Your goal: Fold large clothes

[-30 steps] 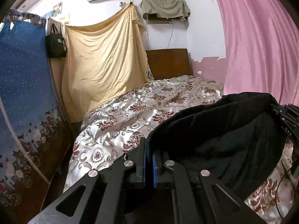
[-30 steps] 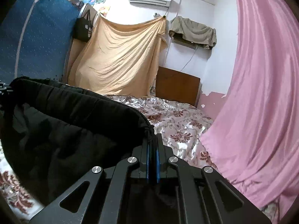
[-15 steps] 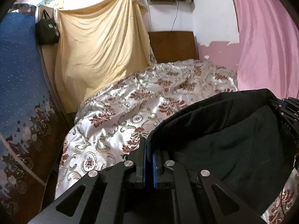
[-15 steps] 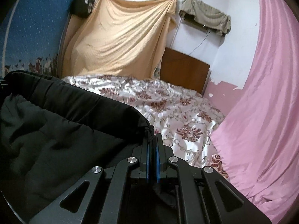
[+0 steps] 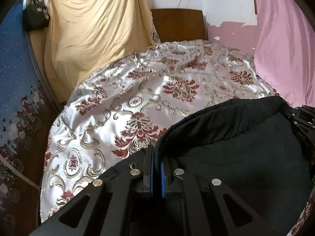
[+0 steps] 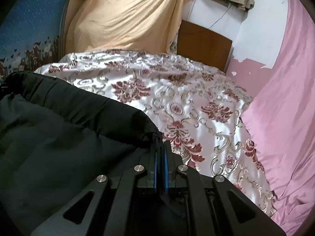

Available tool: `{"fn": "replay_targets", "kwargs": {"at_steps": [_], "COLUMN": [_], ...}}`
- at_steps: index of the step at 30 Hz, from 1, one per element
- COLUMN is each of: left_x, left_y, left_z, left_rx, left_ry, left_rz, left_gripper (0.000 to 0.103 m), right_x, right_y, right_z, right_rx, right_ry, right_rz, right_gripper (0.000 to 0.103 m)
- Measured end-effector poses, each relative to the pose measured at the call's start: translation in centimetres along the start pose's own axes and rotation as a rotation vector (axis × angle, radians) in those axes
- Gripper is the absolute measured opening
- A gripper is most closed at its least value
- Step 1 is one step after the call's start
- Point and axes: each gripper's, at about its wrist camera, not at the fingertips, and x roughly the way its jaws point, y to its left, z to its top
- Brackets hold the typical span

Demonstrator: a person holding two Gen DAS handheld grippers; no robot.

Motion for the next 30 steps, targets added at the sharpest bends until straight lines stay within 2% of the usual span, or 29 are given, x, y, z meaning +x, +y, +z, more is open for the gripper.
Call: {"fn": "replay_targets", "kwargs": {"at_steps": [7,13,15,17,19,20,24,25,28,30], "left_x": [3.7,3.7,3.2,2.4,0.8,0.1,-2.2,-3.0,-5.0,-6.1], "left_y": [0.7,1.3,1.7,1.9,2.4,2.6,2.9,2.6,1.5,0.1], "left_z": [-0.6,-0.5,-0.4,-0.2,-0.2,-0.1,-0.4,-0.9,-2.7,-4.5], "left_rx": [-0.055,-0.105,-0.123,-0.141,-0.173,-0.186,-0.215,-0.208,-0.165,-0.122], "left_ry": [0.094,0.103,0.098,0.075,0.009,-0.017,-0.055,-0.066,-0.105,-0.134], "left_rz": [-0.047,-0.079,-0.097,-0.112,-0.107,-0.107,-0.136,-0.154,-0.202,-0.241], "left_gripper": [0.007,0.013,0.029,0.072,0.084,0.088,0.089,0.090,0.095,0.097], "right_x": [2.0,2.1,1.6,0.9,0.1,-0.7,-3.2,-3.7,-6.1,-7.5], "right_y": [0.7,0.4,0.0,-0.6,-1.1,-1.4,-2.2,-2.3,-2.5,-2.0], "right_z": [-1.3,-1.4,-1.5,-1.5,-1.5,-1.6,-1.9,-2.0,-3.4,-4.9], "right_rx": [-0.018,-0.005,0.012,0.031,0.050,0.061,0.078,0.085,0.119,0.129], "right_ry": [0.051,0.055,0.039,0.025,0.002,-0.021,-0.062,-0.069,-0.108,-0.122], "right_rz": [0.012,0.038,0.063,0.078,0.084,0.084,0.099,0.113,0.205,0.294], "right_gripper": [0.006,0.009,0.013,0.023,0.049,0.054,0.063,0.068,0.080,0.082]}}
